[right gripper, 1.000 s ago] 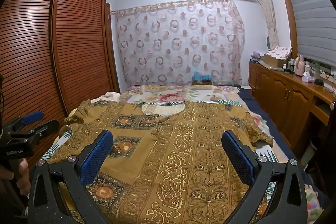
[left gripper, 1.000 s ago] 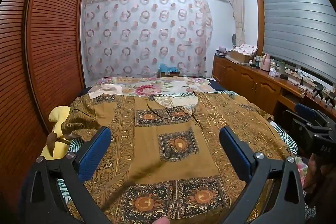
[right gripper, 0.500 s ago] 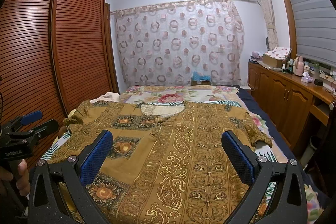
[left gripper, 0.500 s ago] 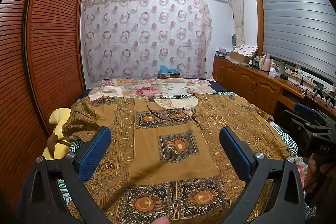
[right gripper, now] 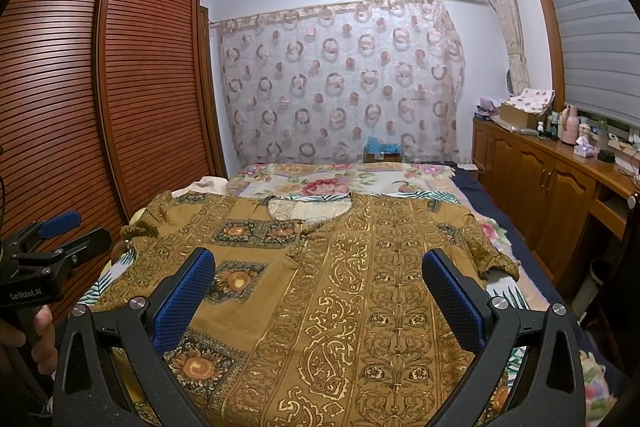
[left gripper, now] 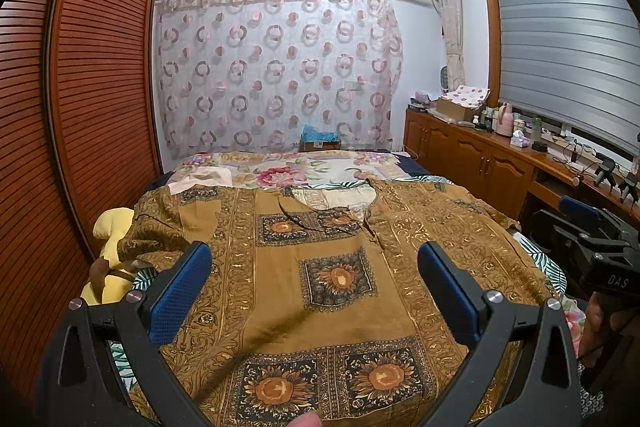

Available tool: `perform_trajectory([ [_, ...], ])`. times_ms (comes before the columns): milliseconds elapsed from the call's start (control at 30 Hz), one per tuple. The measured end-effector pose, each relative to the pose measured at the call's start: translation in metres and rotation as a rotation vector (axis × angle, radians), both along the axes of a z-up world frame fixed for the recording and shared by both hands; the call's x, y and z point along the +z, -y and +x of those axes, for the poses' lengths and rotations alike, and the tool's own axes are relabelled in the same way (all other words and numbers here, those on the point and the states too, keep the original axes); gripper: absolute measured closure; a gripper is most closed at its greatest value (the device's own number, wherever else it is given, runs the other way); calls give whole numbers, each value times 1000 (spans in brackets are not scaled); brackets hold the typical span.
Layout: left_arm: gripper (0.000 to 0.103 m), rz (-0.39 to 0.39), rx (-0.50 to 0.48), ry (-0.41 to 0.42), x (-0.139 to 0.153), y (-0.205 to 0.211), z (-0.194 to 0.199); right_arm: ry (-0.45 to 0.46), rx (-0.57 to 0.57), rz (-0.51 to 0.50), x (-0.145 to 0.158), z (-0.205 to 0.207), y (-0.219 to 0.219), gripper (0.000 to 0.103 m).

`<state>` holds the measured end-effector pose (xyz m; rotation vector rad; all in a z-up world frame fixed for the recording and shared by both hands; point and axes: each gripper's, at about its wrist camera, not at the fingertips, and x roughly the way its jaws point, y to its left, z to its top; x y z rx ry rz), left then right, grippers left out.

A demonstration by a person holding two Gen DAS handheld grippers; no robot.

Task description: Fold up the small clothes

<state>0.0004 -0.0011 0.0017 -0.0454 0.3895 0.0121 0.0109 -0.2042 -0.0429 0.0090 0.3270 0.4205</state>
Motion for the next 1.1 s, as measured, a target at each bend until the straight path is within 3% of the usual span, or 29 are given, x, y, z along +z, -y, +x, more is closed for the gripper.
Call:
perform_trajectory([
  [1100,0,8,-2,7,8,2,3,3,0,4,2,0,-1,0],
])
